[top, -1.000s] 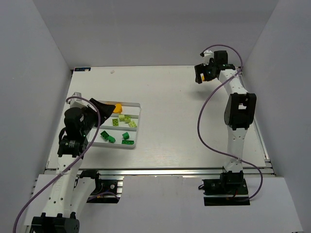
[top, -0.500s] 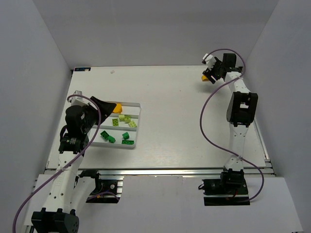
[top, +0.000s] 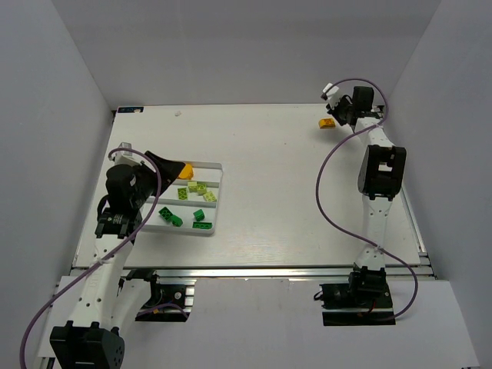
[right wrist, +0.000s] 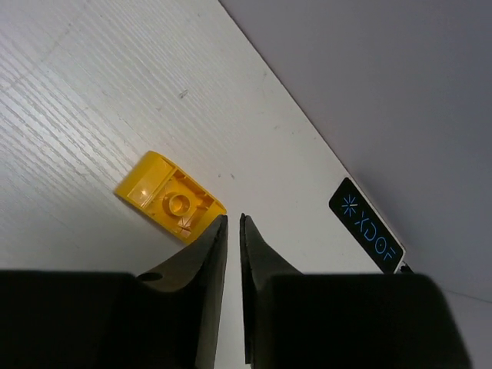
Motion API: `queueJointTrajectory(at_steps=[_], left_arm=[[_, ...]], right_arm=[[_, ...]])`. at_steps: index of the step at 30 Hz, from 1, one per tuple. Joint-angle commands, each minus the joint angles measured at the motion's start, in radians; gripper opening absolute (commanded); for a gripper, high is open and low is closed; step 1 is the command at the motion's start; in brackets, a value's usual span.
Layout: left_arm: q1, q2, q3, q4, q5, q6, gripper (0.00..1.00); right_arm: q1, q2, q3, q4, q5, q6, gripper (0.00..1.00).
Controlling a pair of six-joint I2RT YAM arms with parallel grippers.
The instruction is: Sort the legos into containers by color
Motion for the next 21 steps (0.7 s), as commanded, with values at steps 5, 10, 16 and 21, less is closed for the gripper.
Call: queueJointTrajectory(at_steps=[5, 10, 16, 21], left_arm=[[-0.004, 0.015, 0.027, 0.004, 0.008, 0.004, 0.80], [-0.004, 0.012, 0.038, -0.010, -0.002, 0.004, 0.80], [-0.004, -0.005, 0.015, 0.008, 0.002, -0.019, 0.80], [-0.004, -0.007, 0.021, 0.001, -0.004, -0.020, 0.80]], right_arm=[[0.030, 0.035, 0.019, 0.132, 0.028, 0.097, 0.20], [0.033, 0.064, 0.035, 0.115, 0.031, 0.089, 0.22], [0.030, 0.063, 0.001, 0.071, 0.011, 0.011, 0.24], [0.026, 0.023, -0.060, 0.037, -0.018, -0.041, 0.23]])
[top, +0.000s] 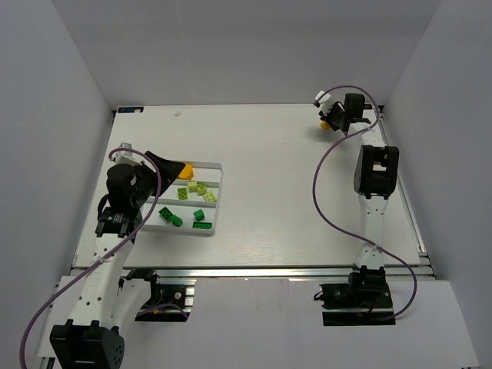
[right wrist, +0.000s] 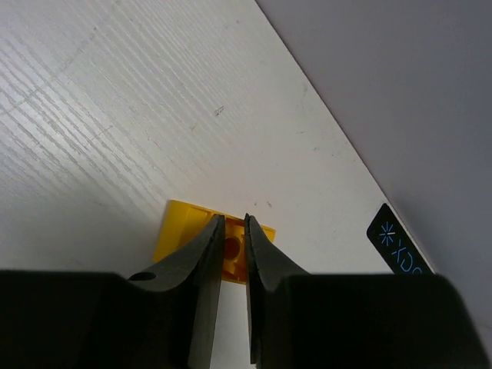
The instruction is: Sort the legos into containers by color
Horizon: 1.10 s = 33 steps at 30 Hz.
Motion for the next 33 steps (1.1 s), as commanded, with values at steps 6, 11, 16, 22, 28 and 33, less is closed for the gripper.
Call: queueJointTrajectory(at_steps=[6, 11, 16, 22, 28, 33], left_arm=[[-0.004, -0.038, 0.001, 0.014, -0.007, -0.009, 0.80], [-0.004, -0.057, -0.022, 0.031, -0.003, -0.017, 0.80], [-0.004, -0.072, -0.044, 0.040, -0.002, -0.017, 0.80], [-0.004, -0.072, -0.064, 0.065, 0.015, -0.020, 0.80], [-0.004, -0.068, -0.073, 0.087, 0.030, -0.018, 0.80], [-0.004, -0.095, -0.094, 0.085, 0.026, -0.026, 0.81]], right_arm=[[-0.014, -0.173, -0.238, -0.117, -0.115, -0.139, 0.20], [-0.020, -0.329, -0.441, -0.156, -0.207, -0.189, 0.19], [-0.010, -0.512, -0.618, -0.194, -0.305, -0.223, 0.20], [0.006, -0.645, -0.674, -0.136, -0.332, -0.076, 0.36], [0.012, -0.612, -0.464, -0.240, -0.225, 0.217, 0.48], [0.017, -0.628, -0.457, -0.318, -0.077, 0.468, 0.63]])
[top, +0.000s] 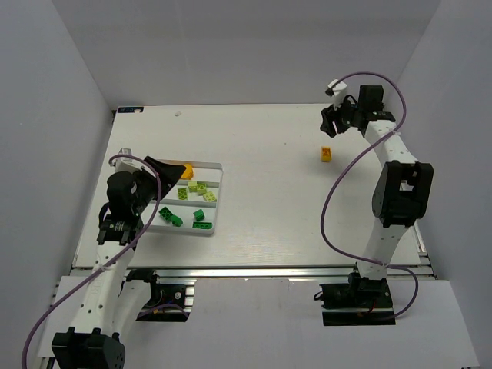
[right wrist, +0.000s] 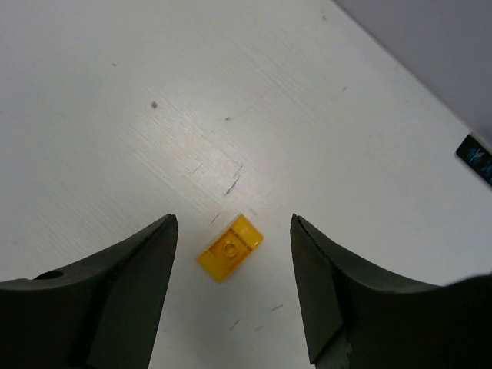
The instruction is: Sort the legos into containers by color
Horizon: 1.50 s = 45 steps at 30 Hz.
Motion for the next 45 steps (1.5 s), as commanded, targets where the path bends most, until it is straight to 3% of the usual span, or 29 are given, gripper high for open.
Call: queueJointTrajectory(at_steps=[1, 7, 9, 18, 26, 29, 32, 33, 35, 36, 38, 39, 41, 42, 43, 44, 45], left_arm=[[-0.004, -0.042, -0.023, 0.020, 0.011, -0.010, 0.81], [-0.004, -0.067, -0.037, -0.002, 0.008, -0.011, 0.81], [-0.004, -0.065, -0.037, -0.003, 0.009, -0.008, 0.80], [-0.004, -0.065, -0.029, -0.012, 0.009, -0.005, 0.80], [-0.004, -0.096, -0.023, -0.055, -0.012, -0.004, 0.81], [-0.004, -0.105, -0.020, -0.068, -0.017, -0.007, 0.80], [-0.004, -0.110, -0.009, -0.081, -0.028, -0.007, 0.80], [-0.004, -0.110, -0.006, -0.085, -0.029, -0.007, 0.80], [-0.004, -0.114, -0.005, -0.091, -0.031, -0.007, 0.81], [-0.004, -0.117, -0.003, -0.094, -0.032, -0.008, 0.81], [-0.004, -0.122, -0.002, -0.100, -0.035, -0.007, 0.81], [-0.004, -0.122, 0.001, -0.101, -0.037, -0.007, 0.81], [-0.004, -0.131, 0.004, -0.108, -0.040, -0.005, 0.81], [-0.004, -0.134, 0.004, -0.111, -0.041, -0.004, 0.81], [-0.004, -0.136, 0.007, -0.111, -0.043, -0.002, 0.80], [-0.004, -0.143, 0.007, -0.121, -0.050, -0.002, 0.81], [-0.004, -0.150, 0.010, -0.126, -0.055, 0.002, 0.81]], right_arm=[[0.004, -0.034, -0.020, -0.088, 0.111, 0.234, 0.67], [0.066, -0.056, -0.097, -0.091, 0.334, 0.427, 0.76], [0.080, -0.047, -0.117, -0.071, 0.439, 0.476, 0.76], [0.122, 0.051, -0.117, -0.010, 0.631, 0.564, 0.76], [0.125, 0.179, -0.036, -0.016, 0.621, 0.579, 0.74], [0.126, 0.211, -0.010, -0.013, 0.619, 0.581, 0.68], [0.128, 0.225, -0.005, -0.002, 0.619, 0.576, 0.56], [0.126, 0.225, -0.007, 0.001, 0.612, 0.575, 0.45], [0.125, 0.223, -0.014, 0.015, 0.596, 0.557, 0.35], [0.125, 0.213, -0.017, 0.021, 0.573, 0.546, 0.21], [0.126, 0.193, -0.037, 0.032, 0.521, 0.477, 0.08], [0.135, 0.176, -0.045, 0.039, 0.396, 0.445, 0.01], [0.145, 0.126, -0.059, -0.008, 0.168, 0.327, 0.01], [0.154, 0.113, -0.048, -0.070, -0.143, 0.082, 0.02], [0.160, 0.101, -0.033, -0.147, -0.301, -0.063, 0.05], [0.169, 0.107, -0.011, -0.385, -0.503, -0.250, 0.05], [0.213, 0.113, 0.030, -0.477, -0.536, -0.531, 0.03]])
